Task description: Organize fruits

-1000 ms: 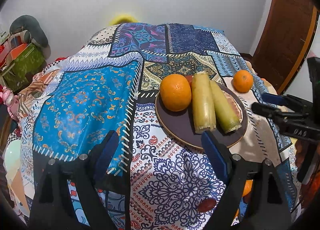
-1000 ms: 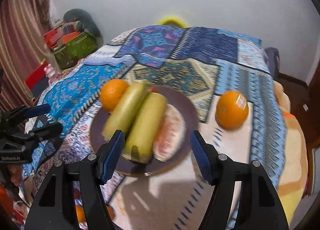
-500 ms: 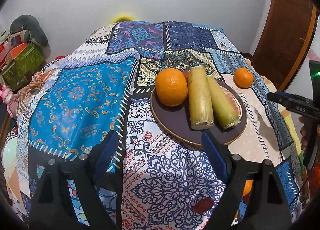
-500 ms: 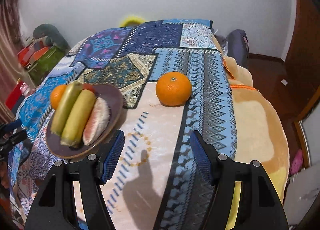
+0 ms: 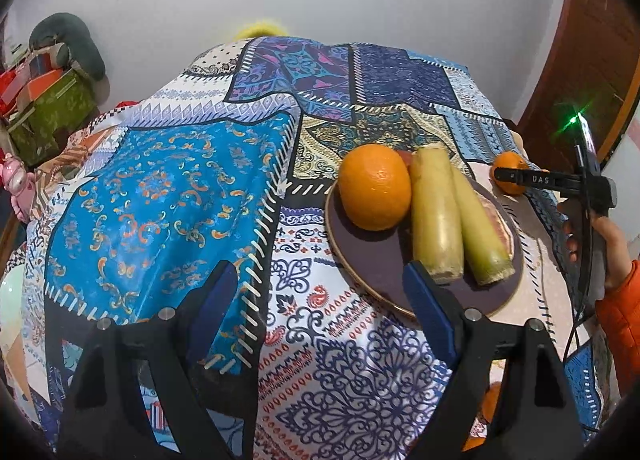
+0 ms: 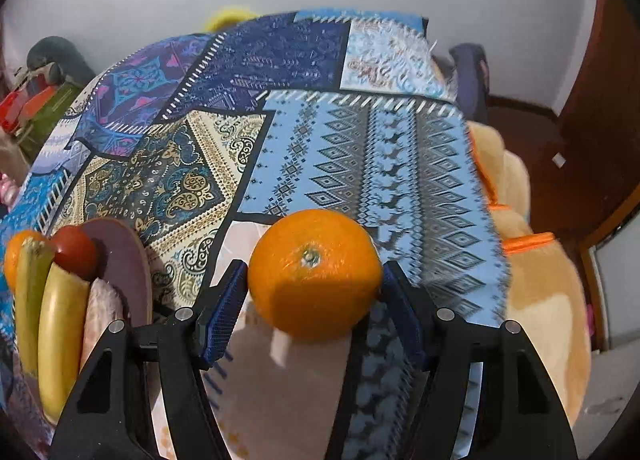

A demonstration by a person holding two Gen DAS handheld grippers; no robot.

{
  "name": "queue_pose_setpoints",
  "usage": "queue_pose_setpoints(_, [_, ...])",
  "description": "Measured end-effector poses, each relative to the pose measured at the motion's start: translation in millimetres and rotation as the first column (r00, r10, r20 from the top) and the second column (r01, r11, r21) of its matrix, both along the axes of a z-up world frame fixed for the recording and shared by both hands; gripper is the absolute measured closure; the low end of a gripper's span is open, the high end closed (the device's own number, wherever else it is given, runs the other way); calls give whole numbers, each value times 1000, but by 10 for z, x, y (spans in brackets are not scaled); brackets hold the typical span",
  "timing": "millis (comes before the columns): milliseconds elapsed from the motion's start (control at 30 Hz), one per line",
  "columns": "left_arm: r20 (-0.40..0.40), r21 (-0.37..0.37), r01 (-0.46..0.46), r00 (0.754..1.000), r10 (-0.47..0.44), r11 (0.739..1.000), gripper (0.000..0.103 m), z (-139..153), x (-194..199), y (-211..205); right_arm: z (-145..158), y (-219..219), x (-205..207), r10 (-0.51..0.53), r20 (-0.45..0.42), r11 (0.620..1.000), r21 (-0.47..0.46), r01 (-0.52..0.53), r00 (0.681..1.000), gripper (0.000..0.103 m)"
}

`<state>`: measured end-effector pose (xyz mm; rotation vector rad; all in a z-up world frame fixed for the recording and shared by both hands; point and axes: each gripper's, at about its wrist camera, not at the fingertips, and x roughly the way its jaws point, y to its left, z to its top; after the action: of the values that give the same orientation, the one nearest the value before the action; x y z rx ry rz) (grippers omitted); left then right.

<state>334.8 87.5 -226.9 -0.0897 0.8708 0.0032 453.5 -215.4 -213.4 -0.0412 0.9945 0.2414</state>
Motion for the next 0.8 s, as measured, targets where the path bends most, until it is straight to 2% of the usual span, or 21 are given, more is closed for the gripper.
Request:
queue_pose_setpoints(167, [-8, -12, -16, 1000, 16, 1000, 18, -31, 21, 57, -36, 107, -33, 27, 6, 997, -76, -26, 1000, 39])
queue_pose_setpoints(267, [6, -9, -16, 1000, 16, 1000, 18, 23, -41, 77, 62, 138, -149, 46, 0, 998, -37, -46, 999, 40])
queue_pose_setpoints(333, [19, 1, -18, 1000, 18, 1000, 18, 86, -89, 94, 182, 217, -282, 82, 28, 996, -26, -81, 996, 40])
queue_pose_setpoints(567, [75, -10, -34, 997, 35, 999, 18, 374, -248, 217, 778, 831, -961, 263, 163, 963, 10, -269, 951, 40])
queue_pose_setpoints(667, [86, -22, -33, 996, 35, 999, 18, 473, -282, 297, 829, 1129, -1169, 331, 173, 939, 33, -342, 927, 40])
queue_pose_setpoints(800, [90, -28, -45, 995, 48, 999, 18, 534, -296, 405, 737, 1519, -1318, 408, 150, 906, 52, -420, 900, 40])
